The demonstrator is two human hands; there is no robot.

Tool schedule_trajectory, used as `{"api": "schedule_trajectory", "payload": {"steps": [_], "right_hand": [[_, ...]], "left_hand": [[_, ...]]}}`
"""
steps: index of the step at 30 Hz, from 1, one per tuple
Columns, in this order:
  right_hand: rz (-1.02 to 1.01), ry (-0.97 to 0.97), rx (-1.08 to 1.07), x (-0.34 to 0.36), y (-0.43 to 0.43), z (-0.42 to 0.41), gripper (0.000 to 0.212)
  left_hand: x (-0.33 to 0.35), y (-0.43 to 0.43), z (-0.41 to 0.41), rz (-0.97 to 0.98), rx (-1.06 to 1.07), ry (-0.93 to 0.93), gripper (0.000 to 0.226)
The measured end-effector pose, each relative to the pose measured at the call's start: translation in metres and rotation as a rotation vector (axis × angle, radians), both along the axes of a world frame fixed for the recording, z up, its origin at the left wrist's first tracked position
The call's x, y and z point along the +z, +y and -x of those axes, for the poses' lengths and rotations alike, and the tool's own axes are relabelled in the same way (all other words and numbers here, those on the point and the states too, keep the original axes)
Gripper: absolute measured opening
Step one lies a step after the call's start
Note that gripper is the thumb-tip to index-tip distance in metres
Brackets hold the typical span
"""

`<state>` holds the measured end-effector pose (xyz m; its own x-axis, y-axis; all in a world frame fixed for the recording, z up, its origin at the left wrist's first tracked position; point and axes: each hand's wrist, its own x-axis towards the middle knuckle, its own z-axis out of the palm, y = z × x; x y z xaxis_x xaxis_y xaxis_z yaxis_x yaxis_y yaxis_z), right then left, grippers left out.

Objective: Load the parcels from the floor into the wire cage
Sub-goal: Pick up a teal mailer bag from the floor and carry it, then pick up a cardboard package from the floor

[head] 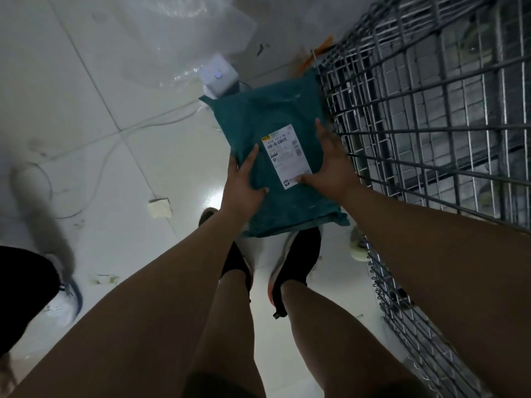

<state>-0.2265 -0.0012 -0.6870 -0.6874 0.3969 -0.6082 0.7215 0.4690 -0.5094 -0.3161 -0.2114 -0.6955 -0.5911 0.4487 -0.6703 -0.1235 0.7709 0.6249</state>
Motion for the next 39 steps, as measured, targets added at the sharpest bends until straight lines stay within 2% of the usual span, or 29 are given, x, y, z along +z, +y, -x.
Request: {"api": "schedule_trajectory", "payload": {"steps": [5,9,14,20,24,31,39], "right_hand": [[0.001,-0.044,-0.03,0.029,-0.015,-0.002,0.122],[-0.002,0.0,0.042,0.079,-0.025,0.004,0.114],[0.081,0.019,0.208,0.172,-0.048,0.036,0.103],[0.106,0.02,0.399,0.282,-0.077,0.084,0.091],[0.136,0.058,0.518,0.361,-0.098,0.103,0.088],[0.085,0.113,0.817,0.492,-0.152,0.086,0.085],[0.086,0.127,1.19,0.601,-0.261,0.02,0.084]], "left_hand": [[0.036,-0.008,0.008,0.097,0.022,-0.029,0.087],[0.093,-0.022,0.019,0.053,0.068,0.007,0.086],[0.188,-0.042,0.038,-0.019,0.145,0.023,0.078],[0.285,-0.065,0.052,0.019,0.167,0.042,0.073],[0.354,-0.077,0.046,0.009,0.284,0.074,0.072],[0.494,-0.129,-0.016,-0.015,0.506,0.101,0.064],[0.613,-0.227,-0.156,0.031,0.837,0.188,0.056]]}}
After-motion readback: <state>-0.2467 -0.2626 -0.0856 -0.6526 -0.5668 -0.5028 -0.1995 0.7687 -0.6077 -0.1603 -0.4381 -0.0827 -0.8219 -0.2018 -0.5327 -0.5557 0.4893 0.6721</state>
